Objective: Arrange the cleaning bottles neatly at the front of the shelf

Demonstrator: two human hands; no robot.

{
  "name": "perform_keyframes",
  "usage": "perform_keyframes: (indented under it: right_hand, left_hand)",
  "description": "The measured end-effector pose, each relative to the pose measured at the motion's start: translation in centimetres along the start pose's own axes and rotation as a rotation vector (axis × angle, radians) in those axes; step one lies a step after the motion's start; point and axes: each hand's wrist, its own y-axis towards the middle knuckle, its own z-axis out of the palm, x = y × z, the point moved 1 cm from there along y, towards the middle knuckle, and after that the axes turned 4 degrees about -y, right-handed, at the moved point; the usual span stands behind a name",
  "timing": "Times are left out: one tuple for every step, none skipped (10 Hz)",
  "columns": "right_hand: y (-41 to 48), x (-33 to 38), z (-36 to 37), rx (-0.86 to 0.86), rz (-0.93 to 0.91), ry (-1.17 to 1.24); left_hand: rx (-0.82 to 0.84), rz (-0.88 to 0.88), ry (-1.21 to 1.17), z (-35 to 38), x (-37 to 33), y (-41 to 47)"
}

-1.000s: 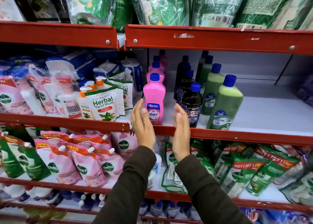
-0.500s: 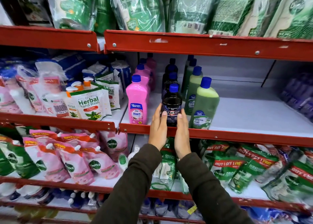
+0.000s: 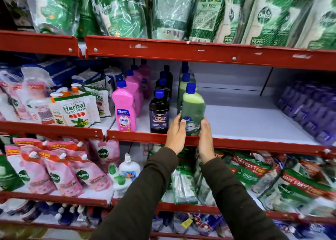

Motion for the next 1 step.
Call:
perform_keyframes:
  right_hand:
    - [-0.43,1.15,-0.88,0.017,-0.014,0.006]
  left_hand:
    - [-0.023,-0.006,-0.006,0.35,0.20,-0.28]
